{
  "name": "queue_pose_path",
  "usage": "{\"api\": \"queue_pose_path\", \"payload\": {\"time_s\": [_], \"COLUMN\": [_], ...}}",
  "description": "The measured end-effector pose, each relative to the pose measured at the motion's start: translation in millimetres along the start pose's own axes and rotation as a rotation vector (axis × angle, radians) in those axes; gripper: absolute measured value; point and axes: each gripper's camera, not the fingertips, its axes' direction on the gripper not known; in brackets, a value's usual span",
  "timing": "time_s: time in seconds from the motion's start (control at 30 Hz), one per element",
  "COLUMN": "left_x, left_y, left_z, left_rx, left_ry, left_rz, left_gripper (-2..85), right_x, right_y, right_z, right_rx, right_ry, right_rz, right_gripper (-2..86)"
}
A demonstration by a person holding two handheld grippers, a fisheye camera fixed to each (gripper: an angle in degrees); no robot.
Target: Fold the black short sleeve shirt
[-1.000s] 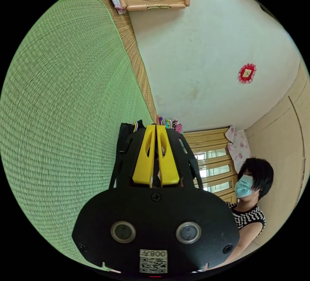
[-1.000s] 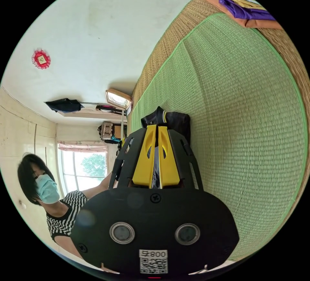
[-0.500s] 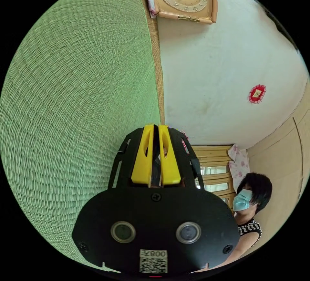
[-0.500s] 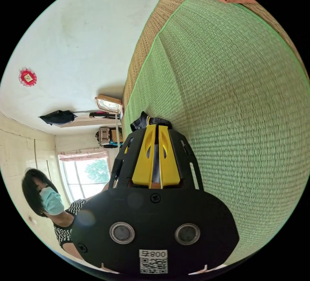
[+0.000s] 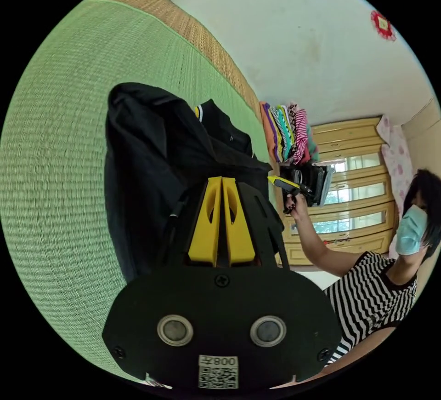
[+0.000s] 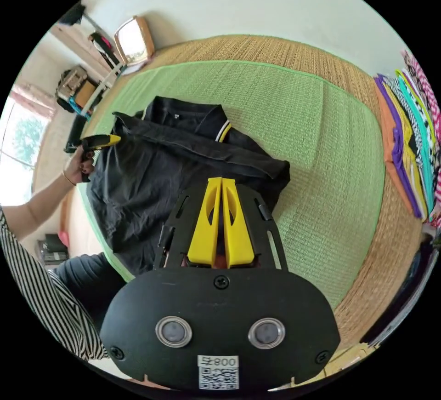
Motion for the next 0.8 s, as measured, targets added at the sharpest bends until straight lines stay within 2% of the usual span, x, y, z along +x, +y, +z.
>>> {"api": "queue_pose_path", "payload": {"time_s": [0.1,0.27,0.47,0.67,0.8], "left_x": [28,49,74,100,110], "left_y": [-19,-50,-76,-35,-9], "left_z": [17,25,14,20,44], "left_rx": [-0.031,-0.034,0.064,0.064,-0.052], "left_ry": [-0.148,-0.285,-0.31,-0.2,-0.372], "left_rz": [0.047,0.061,0.079,0.151,0.181], "left_gripper": [0.1,0.1,0.1,0.3,0.8], "right_x": [-27,-29,-9,-25,-45], "right_y": [-14,-40,-63,-22,0], "right_z": [36,76,95,101,143], "right_rx": [-0.006,-0.006,0.031,0.117,0.034], "right_ry": [0.105,0.155,0.117,0.08,0.097], "right_rz": [-0.058,-0.058,-0.013,-0.052,-0.112], "right_gripper": [-0.5,-0.5,-0.5,-0.4,-0.2]}}
